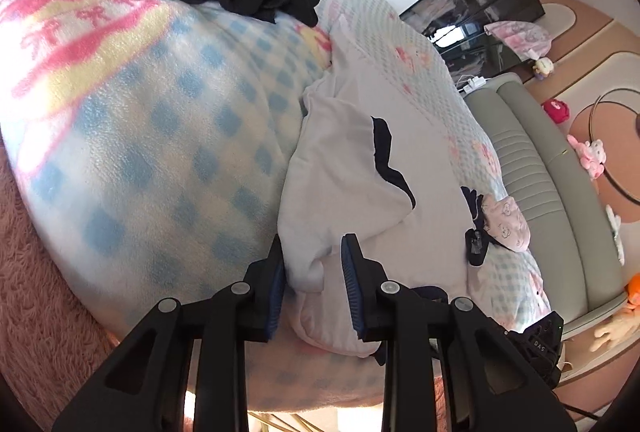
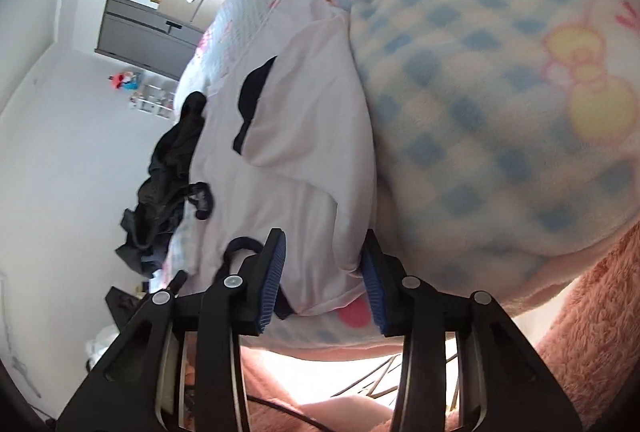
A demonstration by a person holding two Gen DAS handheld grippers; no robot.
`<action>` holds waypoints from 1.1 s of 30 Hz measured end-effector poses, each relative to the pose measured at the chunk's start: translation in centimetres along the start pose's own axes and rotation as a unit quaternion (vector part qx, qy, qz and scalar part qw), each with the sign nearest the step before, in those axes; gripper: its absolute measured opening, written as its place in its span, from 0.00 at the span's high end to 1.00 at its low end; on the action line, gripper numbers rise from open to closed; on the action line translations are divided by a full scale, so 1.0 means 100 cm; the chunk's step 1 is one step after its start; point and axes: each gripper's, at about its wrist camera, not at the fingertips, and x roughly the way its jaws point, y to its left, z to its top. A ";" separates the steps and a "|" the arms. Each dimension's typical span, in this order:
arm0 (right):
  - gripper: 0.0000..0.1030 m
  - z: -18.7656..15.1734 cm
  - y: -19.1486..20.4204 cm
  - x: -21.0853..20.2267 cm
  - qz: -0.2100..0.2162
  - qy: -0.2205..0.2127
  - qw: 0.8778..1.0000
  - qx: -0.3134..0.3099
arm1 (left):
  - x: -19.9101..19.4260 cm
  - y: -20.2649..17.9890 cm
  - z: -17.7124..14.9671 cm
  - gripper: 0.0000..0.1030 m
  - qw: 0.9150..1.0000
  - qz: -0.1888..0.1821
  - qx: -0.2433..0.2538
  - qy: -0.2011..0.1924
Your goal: Fold clothes
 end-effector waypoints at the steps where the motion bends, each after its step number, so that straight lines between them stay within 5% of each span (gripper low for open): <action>1: 0.63 0.000 -0.004 0.005 -0.023 0.000 1.000 -0.001 | 0.005 0.003 -0.001 0.74 1.000 0.011 -0.008 0.011; 7: 0.65 -0.001 -0.017 0.011 -0.008 -0.002 1.000 0.030 | 0.008 0.006 -0.008 0.69 1.000 0.006 -0.019 0.023; 12: 0.54 -0.002 -0.018 0.022 0.008 0.009 0.999 0.034 | 0.018 0.007 -0.007 0.65 0.999 -0.019 -0.027 0.034; 17: 0.58 -0.002 -0.006 0.016 -0.007 -0.004 1.000 0.020 | 0.008 -0.022 -0.009 0.73 0.998 -0.039 0.050 0.001; 21: 0.63 0.000 0.005 0.014 -0.010 -0.017 1.000 -0.012 | 0.026 -0.016 -0.011 0.75 0.999 -0.013 0.040 0.032; 28: 0.55 0.003 -0.015 0.036 0.028 0.015 0.999 0.030 | 0.038 -0.005 -0.008 0.76 0.999 0.000 0.011 0.048; 30: 0.61 0.003 -0.012 0.035 0.018 0.020 0.999 0.027 | 0.032 -0.009 -0.008 0.89 0.999 0.020 0.026 0.035; 33: 0.83 0.001 -0.003 0.024 0.011 0.006 1.000 0.009 | 0.013 -0.011 -0.003 0.92 0.999 0.028 0.036 0.007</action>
